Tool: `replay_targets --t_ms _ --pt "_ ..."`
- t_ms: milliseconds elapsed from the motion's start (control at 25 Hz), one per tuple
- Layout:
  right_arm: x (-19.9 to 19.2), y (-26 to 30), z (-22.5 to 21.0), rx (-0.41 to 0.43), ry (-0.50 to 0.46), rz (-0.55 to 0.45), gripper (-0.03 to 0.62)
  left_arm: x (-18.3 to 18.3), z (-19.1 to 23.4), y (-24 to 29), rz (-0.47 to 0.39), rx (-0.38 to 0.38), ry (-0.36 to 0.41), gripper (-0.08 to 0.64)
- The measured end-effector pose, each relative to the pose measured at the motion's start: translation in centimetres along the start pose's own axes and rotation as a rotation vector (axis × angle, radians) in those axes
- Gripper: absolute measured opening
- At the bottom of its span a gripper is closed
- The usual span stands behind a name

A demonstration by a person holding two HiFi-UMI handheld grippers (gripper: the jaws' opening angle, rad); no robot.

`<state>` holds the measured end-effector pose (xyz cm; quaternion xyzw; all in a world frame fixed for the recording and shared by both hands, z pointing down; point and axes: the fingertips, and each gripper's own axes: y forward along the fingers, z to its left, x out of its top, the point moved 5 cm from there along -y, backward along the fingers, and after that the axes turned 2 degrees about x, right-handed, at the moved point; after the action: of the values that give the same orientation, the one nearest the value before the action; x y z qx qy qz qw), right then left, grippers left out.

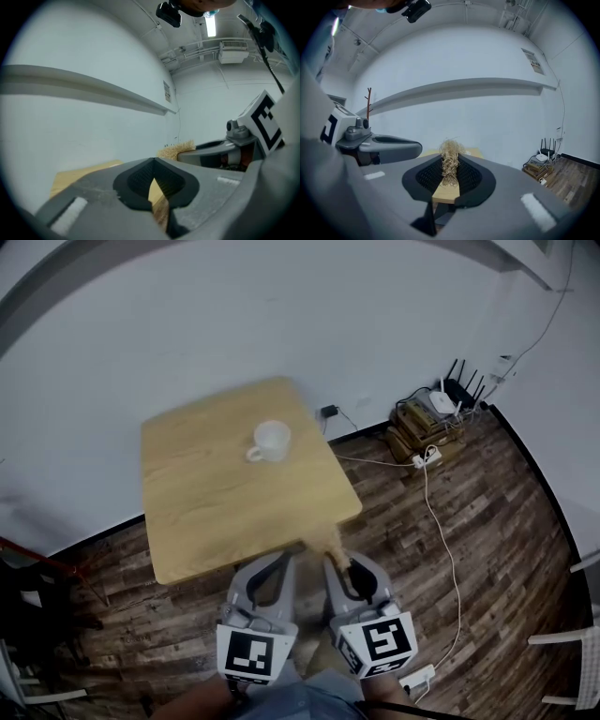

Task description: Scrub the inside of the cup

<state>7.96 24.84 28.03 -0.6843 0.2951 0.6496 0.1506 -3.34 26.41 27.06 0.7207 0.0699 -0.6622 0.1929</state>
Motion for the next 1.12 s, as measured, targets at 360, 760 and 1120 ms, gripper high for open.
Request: replay_targets --t_ms 360,760,1120 --pt "1.4 6.1 -8.5 0.192 -0.002 0.04 0.064 0.5 -0.7 9.2 0.065 0.157 -0.018 0.018" --pt "2.2 10.6 -10.9 0.363 0.003 0.061 0.064 1.4 1.5 11.2 0.102 0.343 -0.037 0.018" --pt "2.9 16.2 -11.3 0.416 -0.033 0.089 0.064 0.5 5.7 13.0 0.093 0.42 -0.095 0.018"
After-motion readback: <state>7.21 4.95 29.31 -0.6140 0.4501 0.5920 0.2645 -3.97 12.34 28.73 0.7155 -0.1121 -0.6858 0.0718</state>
